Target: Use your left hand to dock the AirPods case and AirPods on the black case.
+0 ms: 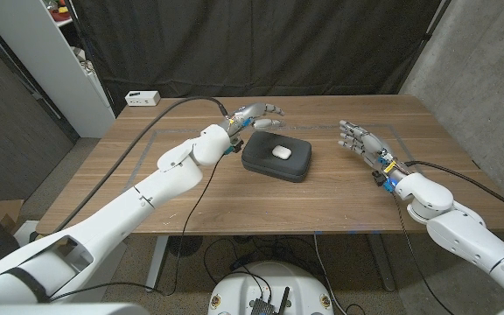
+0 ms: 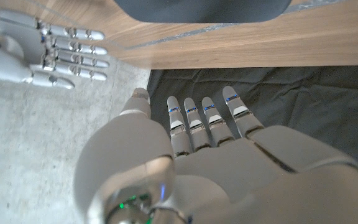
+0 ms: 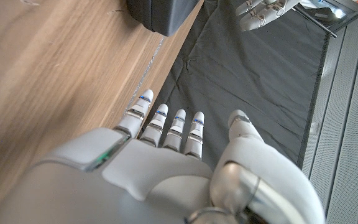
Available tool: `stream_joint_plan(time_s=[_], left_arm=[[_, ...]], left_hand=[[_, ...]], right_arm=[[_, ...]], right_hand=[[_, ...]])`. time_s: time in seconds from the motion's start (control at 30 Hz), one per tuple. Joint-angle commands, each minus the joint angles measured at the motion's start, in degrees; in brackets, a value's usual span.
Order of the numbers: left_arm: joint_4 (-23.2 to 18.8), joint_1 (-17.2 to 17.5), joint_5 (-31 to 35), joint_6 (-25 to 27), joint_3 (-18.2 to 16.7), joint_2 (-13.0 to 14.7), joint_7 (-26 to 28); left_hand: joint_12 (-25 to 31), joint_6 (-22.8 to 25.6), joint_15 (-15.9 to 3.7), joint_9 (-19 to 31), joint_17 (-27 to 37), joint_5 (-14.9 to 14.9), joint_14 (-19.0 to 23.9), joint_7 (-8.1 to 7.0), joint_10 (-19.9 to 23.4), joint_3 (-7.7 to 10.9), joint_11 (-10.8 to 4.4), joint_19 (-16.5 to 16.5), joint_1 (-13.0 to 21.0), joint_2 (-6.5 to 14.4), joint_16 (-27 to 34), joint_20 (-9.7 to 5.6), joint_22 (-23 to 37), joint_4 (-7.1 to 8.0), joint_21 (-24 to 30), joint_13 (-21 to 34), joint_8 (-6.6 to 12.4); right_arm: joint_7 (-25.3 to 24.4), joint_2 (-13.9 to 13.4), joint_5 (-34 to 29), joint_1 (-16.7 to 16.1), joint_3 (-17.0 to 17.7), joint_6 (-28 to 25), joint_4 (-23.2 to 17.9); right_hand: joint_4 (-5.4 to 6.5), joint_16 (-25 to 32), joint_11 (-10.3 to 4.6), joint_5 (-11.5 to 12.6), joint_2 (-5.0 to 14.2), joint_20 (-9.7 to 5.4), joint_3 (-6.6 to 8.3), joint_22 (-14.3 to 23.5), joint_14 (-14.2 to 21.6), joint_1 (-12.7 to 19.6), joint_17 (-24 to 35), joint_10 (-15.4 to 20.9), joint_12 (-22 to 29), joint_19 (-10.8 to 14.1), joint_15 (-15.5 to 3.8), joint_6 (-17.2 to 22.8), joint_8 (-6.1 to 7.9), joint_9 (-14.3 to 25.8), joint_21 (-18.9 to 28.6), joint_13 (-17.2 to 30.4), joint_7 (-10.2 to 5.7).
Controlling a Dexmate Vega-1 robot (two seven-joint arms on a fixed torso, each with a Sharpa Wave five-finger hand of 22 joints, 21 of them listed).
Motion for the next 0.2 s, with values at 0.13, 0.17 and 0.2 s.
stream_joint_plan(time_s=[0.13,0.17,0.2], left_arm=[[11.3,4.2,-26.9,-24.7,-6.3,-0.9,-0.3],[12.0,4.3,-28.0,-25.7,-6.4,-1.2,-0.7],[12.6,4.2,-29.0,-26.3,-6.4,-1.4,-1.1]], left_hand=[[0.3,-0.6,-0.66,0.0,0.3,0.1,0.6,0.17,0.5,0.72,0.8,0.7,-0.9,0.9,0.4,0.25,0.2,0.71,0.4,0.4,0.37],[0.3,-0.7,-0.65,-0.1,0.3,0.1,0.6,0.2,0.5,0.83,0.77,0.8,-0.9,1.0,0.4,0.32,0.2,0.8,0.4,0.4,0.42],[0.3,-0.8,-0.67,-0.1,0.3,0.1,0.6,0.37,0.5,0.97,0.83,1.0,-1.1,1.2,0.4,0.38,0.2,1.0,0.5,0.4,0.46]], right_arm=[[-4.6,2.0,-4.0,1.8,-2.2,-0.7,-1.3],[-4.7,2.0,-4.1,2.0,-2.3,-0.9,-1.3],[-4.7,2.1,-4.1,2.2,-2.4,-1.2,-1.4]], right_hand=[[0.02,0.2,-0.39,0.1,-0.2,-0.11,0.43,0.1,0.8,-0.5,0.1,0.4,0.0,0.4,-4.65,0.2,0.3,0.3,0.3,0.1,-1.23],[-0.02,0.2,-0.37,0.1,-0.23,-0.05,0.44,0.1,0.8,-0.5,0.1,0.4,0.0,0.4,-4.65,0.2,0.3,0.3,0.3,0.1,-1.28],[-0.01,0.2,-0.43,0.1,-0.23,-0.07,0.44,0.1,0.8,-0.5,0.1,0.4,0.0,0.4,-4.65,0.2,0.3,0.4,0.3,0.1,-1.31]])
